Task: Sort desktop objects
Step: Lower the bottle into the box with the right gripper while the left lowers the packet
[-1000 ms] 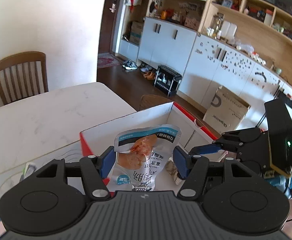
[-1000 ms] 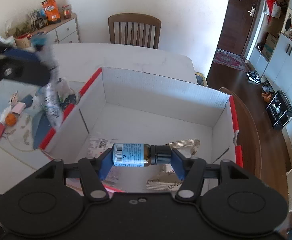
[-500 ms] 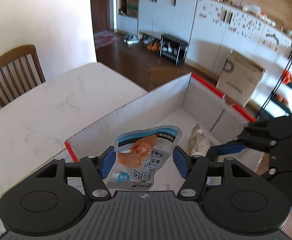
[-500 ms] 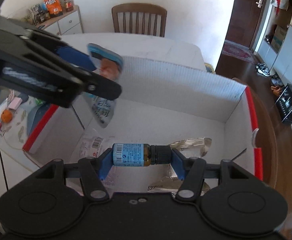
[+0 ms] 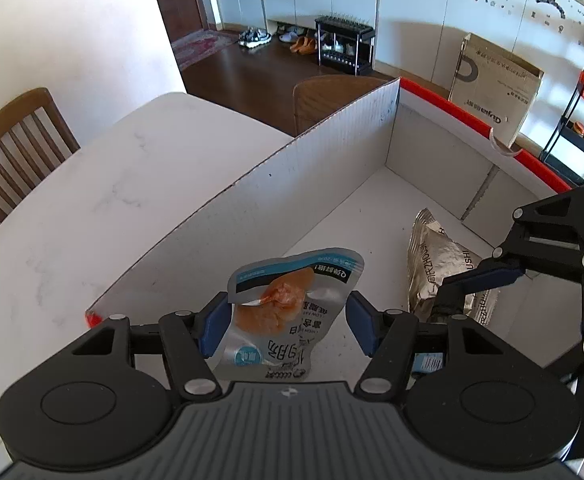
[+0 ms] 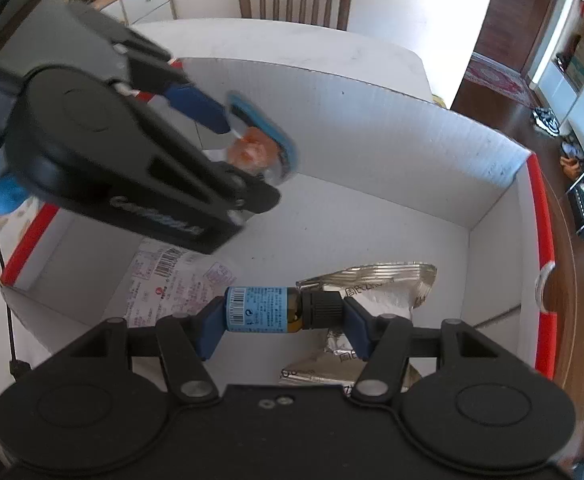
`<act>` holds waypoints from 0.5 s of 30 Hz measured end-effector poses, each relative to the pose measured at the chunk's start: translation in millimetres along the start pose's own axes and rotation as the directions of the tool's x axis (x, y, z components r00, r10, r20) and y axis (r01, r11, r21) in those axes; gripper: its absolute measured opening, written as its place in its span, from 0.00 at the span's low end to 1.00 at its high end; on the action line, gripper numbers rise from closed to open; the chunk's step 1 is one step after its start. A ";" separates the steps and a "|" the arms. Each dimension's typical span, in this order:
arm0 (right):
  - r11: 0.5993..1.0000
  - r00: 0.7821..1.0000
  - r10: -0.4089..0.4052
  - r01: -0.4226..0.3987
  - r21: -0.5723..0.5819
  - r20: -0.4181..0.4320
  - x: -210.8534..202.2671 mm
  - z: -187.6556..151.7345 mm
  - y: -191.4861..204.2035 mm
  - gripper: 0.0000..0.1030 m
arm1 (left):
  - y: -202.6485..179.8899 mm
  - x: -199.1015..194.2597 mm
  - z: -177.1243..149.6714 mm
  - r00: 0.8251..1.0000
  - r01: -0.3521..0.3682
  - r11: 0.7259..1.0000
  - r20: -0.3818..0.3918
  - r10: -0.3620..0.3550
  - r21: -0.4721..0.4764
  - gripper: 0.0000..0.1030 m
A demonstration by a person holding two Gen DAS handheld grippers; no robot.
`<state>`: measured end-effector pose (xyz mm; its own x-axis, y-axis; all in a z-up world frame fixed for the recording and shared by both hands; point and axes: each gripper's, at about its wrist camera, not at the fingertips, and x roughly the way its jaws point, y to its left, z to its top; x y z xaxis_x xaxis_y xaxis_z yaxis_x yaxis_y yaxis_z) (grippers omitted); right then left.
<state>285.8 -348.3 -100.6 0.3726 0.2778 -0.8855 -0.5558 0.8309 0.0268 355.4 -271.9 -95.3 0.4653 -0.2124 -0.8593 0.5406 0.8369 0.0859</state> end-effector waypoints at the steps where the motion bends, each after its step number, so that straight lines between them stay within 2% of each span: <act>1: 1.000 1.000 -0.004 0.004 -0.011 -0.005 1.3 0.6 1.1 0.59 | -0.6 2.2 1.2 1.000 -0.003 1.000 -0.005 0.003 0.003 0.60; 11: 0.996 0.999 -0.020 0.018 -0.089 -0.029 8.9 3.3 13.9 0.59 | -11.7 29.1 8.6 0.996 -0.009 0.999 -0.090 0.013 0.046 0.61; 15: 0.993 0.999 -0.026 0.022 -0.117 -0.030 10.3 2.7 18.4 0.59 | -18.2 29.9 8.5 0.995 -0.006 0.998 -0.100 0.013 0.069 0.61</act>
<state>281.4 -328.9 -108.0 0.3641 0.2412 -0.8996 -0.6306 0.7747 -0.0475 365.4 -297.8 -118.3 0.3996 -0.1495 -0.9044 0.5846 0.8015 0.1258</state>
